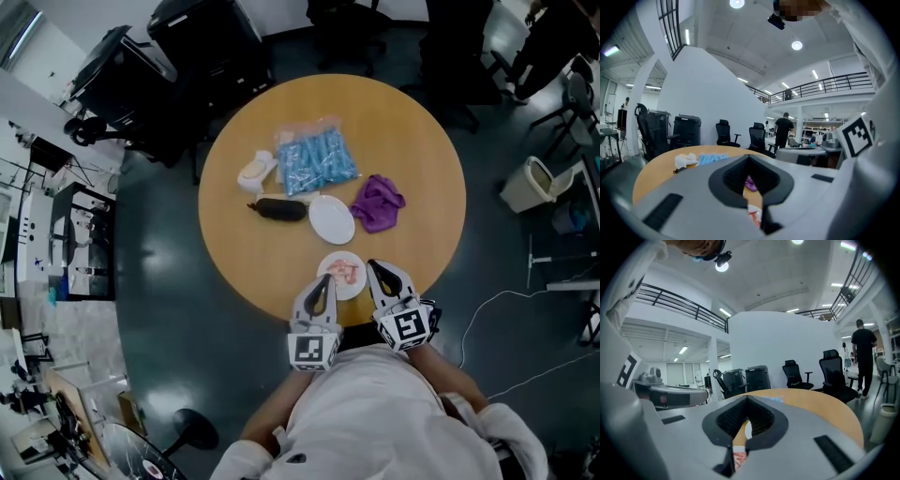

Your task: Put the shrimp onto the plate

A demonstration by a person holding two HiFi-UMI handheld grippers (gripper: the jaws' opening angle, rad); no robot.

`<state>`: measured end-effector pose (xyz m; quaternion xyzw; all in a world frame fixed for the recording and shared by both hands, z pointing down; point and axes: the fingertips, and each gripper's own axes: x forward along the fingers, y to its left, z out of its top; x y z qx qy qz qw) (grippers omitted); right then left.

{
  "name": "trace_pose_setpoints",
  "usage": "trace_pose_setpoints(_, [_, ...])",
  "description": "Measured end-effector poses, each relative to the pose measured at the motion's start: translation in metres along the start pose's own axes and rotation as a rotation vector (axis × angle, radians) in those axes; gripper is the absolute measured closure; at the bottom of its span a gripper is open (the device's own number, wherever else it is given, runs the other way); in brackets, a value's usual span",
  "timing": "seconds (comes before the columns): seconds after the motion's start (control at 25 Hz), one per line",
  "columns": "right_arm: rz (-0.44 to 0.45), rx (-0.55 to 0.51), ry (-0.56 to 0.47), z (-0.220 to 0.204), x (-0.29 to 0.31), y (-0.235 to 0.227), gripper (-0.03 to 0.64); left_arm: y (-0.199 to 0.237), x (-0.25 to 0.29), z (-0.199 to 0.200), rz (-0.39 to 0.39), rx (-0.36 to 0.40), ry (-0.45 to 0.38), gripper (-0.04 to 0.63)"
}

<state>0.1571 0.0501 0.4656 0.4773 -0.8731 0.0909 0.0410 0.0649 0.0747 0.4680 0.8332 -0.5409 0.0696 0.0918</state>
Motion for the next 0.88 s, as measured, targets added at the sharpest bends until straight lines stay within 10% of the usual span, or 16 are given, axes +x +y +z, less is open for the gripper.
trace_pose_setpoints(0.88, [0.003, 0.002, 0.004, 0.001, 0.008, -0.004, 0.6, 0.015, -0.006, 0.004, 0.06, -0.008, -0.047, 0.588])
